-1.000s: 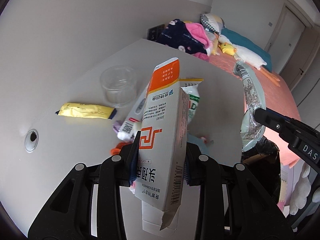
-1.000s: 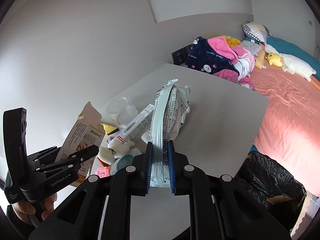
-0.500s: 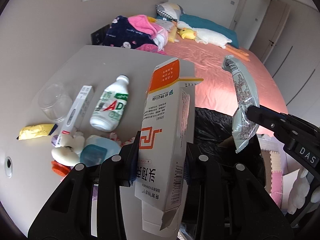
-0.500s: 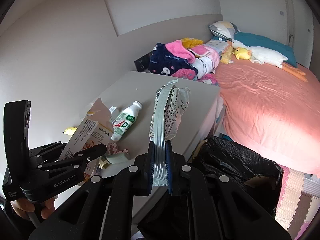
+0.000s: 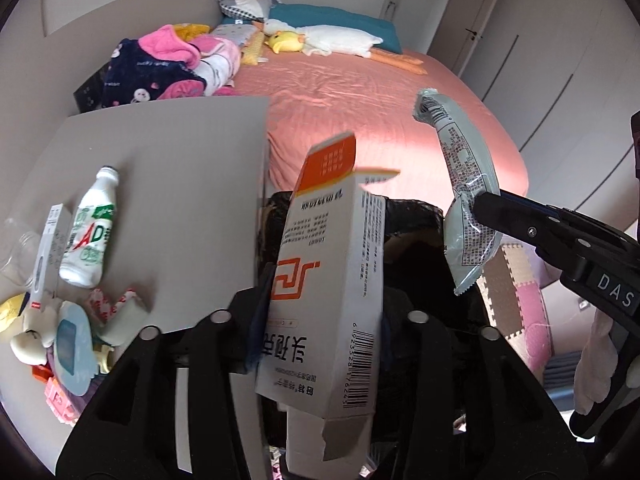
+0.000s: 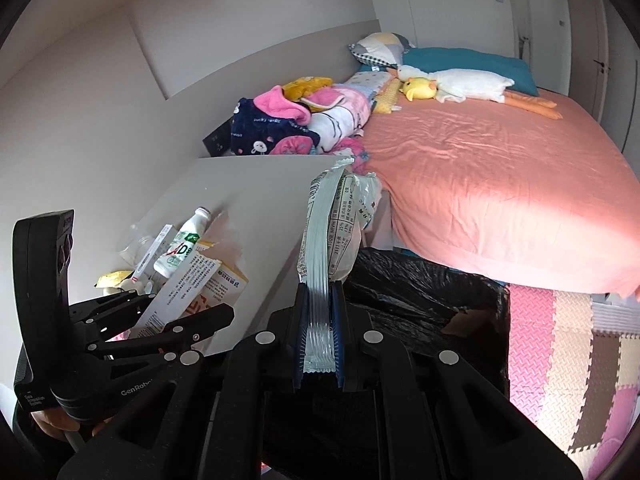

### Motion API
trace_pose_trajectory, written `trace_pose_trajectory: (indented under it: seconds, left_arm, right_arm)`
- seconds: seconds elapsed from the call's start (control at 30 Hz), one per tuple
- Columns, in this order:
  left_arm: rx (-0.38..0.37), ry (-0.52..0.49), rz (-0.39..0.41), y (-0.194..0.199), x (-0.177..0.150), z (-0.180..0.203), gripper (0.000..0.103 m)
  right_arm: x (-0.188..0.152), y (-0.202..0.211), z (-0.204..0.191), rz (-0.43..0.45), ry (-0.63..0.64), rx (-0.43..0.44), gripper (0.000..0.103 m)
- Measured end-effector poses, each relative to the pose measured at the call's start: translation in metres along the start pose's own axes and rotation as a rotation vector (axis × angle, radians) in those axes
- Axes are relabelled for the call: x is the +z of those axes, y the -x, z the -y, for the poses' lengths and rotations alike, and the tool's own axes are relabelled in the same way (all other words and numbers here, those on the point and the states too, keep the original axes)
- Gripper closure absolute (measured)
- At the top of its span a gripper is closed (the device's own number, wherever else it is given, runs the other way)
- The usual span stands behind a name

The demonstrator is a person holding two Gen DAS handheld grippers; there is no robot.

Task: Collect trash
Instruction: 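Open both grippers over the black bag to drop box and wrapper, then move both grippers back over the desk toward the pink block and corner protector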

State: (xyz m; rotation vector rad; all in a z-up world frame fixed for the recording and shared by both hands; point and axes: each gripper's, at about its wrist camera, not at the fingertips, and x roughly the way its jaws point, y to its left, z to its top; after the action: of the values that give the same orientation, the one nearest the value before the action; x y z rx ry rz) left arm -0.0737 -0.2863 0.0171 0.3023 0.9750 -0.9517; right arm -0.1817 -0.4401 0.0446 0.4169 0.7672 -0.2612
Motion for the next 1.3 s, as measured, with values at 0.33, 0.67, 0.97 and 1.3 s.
trace_pose_trajectory:
  seconds: [0.33,0.67,0.97,1.3]
  left_arm:
    - [-0.013,-0.065,-0.038,-0.021,-0.001,0.03,0.006]
    - [0.039,-0.039,-0.039,-0.014,-0.007,0.011,0.006]
    - [0.101,0.056,-0.029,0.002,-0.021,-0.03,0.006]
    - [0.181,0.174,0.005,0.03,-0.046,-0.077,0.006]
  right_arm:
    - [-0.013,0.021,0.046,0.066,-0.113,-0.13,0.039]
    - [-0.013,0.007,0.033,0.034,-0.088,-0.08,0.039]
    - [-0.01,-0.016,0.0,-0.015,-0.018,-0.017,0.039]
    - [-0.01,-0.046,-0.054,-0.089,0.123,0.075,0.039]
